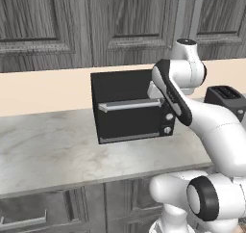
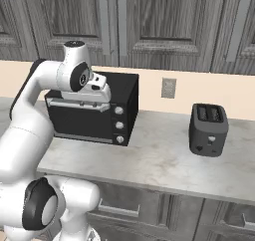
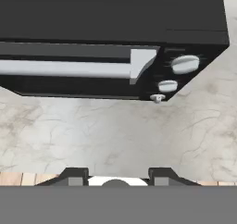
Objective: Move the bowls from the cabinet to the plates on the dining table.
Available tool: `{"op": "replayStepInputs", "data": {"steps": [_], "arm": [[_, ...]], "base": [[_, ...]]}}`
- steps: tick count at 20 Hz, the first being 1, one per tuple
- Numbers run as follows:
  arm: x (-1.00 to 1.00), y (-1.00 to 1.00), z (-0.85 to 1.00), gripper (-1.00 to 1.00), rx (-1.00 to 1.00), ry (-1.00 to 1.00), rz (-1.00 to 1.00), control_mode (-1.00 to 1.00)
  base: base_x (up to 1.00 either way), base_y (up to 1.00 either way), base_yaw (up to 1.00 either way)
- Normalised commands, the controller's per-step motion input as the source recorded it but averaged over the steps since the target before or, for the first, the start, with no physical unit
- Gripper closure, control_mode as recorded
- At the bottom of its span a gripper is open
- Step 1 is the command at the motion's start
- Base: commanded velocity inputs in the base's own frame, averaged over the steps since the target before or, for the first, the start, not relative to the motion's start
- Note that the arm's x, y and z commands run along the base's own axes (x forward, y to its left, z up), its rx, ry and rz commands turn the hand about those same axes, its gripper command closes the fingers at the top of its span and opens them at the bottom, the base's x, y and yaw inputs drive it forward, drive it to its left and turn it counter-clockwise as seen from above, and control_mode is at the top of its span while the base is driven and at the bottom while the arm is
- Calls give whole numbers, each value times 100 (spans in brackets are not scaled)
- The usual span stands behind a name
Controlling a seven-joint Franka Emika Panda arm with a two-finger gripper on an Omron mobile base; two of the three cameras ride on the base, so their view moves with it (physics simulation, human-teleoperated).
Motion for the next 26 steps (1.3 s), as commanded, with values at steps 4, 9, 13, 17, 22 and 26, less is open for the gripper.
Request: {"op": "replayStepInputs", "data": {"steps": [4, 9, 13, 17, 22, 26], "arm": [[-6, 0, 0, -100, 0, 0, 0, -100], [-20, 1, 0, -100, 0, -1, 0, -100], [-31, 0, 0, -100, 0, -5, 0, -100], [-35, 0, 0, -100, 0, -9, 0, -100], [-15, 0, 0, -100, 0, -12, 0, -100], [0, 0, 0, -100, 0, -12, 0, -100]], "base": [[0, 0, 0], [0, 0, 0], [0, 0, 0], [0, 0, 0], [0, 0, 0], [0, 0, 0]]}}
